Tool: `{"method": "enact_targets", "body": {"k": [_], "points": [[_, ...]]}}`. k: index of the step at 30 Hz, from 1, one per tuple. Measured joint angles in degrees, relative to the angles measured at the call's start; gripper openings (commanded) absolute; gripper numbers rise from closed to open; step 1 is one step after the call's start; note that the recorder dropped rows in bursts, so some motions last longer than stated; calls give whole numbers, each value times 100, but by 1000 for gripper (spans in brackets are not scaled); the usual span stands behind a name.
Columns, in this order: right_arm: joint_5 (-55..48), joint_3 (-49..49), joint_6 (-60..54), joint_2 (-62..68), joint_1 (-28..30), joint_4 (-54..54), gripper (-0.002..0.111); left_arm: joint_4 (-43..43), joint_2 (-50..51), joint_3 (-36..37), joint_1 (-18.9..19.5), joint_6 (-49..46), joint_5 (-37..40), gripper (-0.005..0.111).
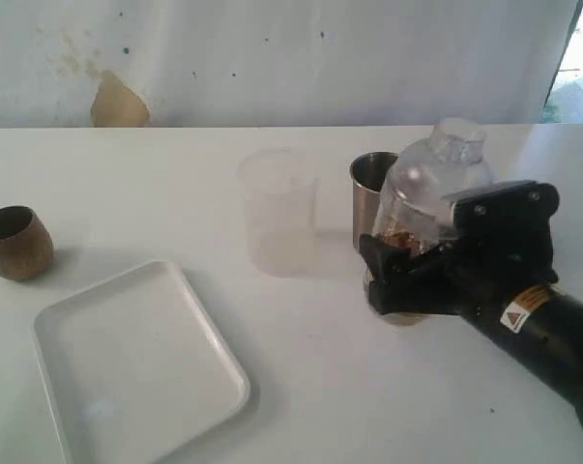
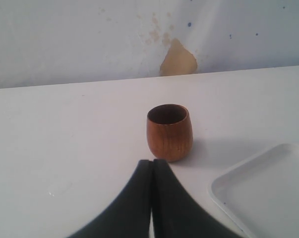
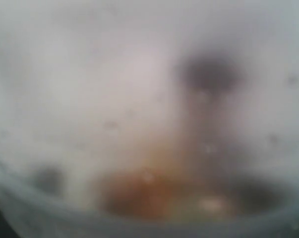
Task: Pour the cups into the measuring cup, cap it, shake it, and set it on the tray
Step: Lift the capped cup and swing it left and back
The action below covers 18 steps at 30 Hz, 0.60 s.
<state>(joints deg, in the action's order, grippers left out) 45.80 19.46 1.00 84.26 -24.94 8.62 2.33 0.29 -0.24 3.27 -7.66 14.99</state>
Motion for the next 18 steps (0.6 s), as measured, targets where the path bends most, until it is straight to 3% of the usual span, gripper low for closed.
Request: {"method": "enact_targets", "body": {"k": [5,10,15,18], "points": [[-1443,388,461,-644,-397,-1304,0,0,0,0,0,0,0,0],[-1745,467,-664,-988,-372,225,0,0,0,0,0,0,0,0],[-2271,506,-462,-1406,-809,-548,0,0,0,0,0,0,0,0],[-2269,510,-1303,-1506,-951,263,0,0,0,0,0,0,0,0]]}}
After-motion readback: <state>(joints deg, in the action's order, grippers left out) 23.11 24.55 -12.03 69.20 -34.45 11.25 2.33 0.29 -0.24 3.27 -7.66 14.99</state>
